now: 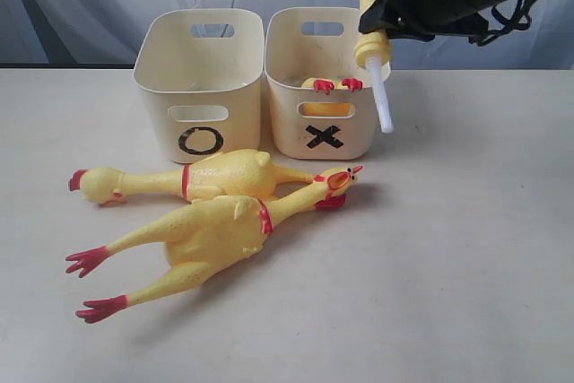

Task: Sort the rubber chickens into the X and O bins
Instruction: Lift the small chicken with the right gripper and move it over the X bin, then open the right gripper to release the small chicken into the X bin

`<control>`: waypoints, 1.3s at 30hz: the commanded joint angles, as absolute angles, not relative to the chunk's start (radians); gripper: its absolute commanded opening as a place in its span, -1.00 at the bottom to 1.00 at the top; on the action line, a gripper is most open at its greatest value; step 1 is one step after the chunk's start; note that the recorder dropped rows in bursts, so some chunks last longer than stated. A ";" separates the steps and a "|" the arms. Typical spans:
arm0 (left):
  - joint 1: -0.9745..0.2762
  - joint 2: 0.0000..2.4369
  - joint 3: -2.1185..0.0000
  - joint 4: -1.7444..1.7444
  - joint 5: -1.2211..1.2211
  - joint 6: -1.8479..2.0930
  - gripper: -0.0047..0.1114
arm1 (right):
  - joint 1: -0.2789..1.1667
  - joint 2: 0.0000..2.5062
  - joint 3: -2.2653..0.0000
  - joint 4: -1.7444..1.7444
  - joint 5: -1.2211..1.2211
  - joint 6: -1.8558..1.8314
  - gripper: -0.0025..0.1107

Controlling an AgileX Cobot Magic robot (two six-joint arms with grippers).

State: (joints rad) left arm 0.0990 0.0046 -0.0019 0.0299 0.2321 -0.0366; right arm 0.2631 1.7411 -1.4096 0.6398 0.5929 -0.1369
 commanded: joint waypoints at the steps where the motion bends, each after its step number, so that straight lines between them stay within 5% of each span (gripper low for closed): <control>1: 0.099 0.000 0.000 0.031 0.225 -0.041 -0.92 | 0.262 1.847 -1.503 0.735 0.591 -0.146 -0.97; 11: 0.099 0.000 0.000 0.031 0.225 -0.041 -0.92 | 0.262 2.109 -1.802 0.900 0.668 -0.140 -0.97; 25: 0.099 0.000 0.000 0.031 0.225 -0.041 -0.92 | 0.256 2.121 -1.821 0.857 0.559 -0.130 -0.94; 33: 0.099 0.000 0.000 0.031 0.225 -0.041 -0.92 | 0.256 2.121 -1.821 0.853 0.561 -0.130 -0.06; 39: 0.099 0.000 0.000 0.031 0.225 -0.041 -0.92 | 0.256 2.121 -1.821 0.853 0.570 -0.130 0.00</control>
State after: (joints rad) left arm 0.0990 0.0046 -0.0019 0.0299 0.2321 -0.0366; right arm 0.2625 2.1241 -1.8126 0.8605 0.5741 -0.1284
